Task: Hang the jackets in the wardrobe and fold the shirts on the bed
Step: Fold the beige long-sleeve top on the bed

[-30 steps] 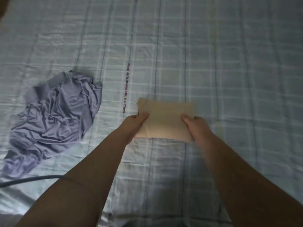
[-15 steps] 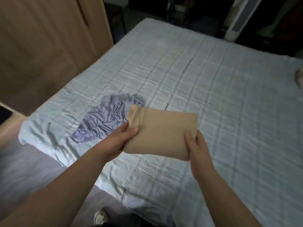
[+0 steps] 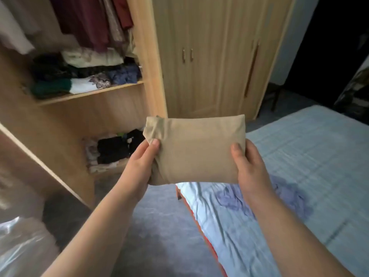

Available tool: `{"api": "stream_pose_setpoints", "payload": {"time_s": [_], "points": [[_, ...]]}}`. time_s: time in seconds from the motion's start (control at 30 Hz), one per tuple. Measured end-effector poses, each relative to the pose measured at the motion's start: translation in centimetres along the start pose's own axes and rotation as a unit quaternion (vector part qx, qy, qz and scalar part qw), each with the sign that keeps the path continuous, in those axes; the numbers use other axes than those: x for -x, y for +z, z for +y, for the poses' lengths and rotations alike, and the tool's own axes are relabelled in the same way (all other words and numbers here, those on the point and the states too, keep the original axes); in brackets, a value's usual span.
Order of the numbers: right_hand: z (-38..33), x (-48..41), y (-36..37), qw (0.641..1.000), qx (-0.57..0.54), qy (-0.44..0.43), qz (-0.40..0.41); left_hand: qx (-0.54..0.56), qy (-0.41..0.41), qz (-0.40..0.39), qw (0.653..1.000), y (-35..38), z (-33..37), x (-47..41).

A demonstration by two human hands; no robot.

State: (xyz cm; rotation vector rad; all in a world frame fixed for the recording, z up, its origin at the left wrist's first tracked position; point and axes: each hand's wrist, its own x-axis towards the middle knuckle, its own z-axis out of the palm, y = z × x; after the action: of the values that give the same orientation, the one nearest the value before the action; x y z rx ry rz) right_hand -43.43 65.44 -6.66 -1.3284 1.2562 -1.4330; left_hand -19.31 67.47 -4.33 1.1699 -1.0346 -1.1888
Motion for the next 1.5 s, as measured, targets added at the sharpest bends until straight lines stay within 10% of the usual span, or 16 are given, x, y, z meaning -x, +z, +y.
{"api": "stream_pose_setpoints", "payload": {"time_s": [0.3,1.03,1.5], "points": [[-3.1,-5.6,21.4,0.991,-0.032,-0.050,-0.124,-0.035,0.072,0.237,0.968,-16.6,5.4,-2.9],[3.0,-37.2,39.4,0.949,0.033,-0.146,-0.279,-0.088,0.112,0.426,0.893,-23.2,6.2,-32.3],[10.3,-52.0,64.8,0.955,0.084,-0.107,-0.263,-0.190,0.076,0.404,0.892,-46.5,2.2,-55.1]]}}
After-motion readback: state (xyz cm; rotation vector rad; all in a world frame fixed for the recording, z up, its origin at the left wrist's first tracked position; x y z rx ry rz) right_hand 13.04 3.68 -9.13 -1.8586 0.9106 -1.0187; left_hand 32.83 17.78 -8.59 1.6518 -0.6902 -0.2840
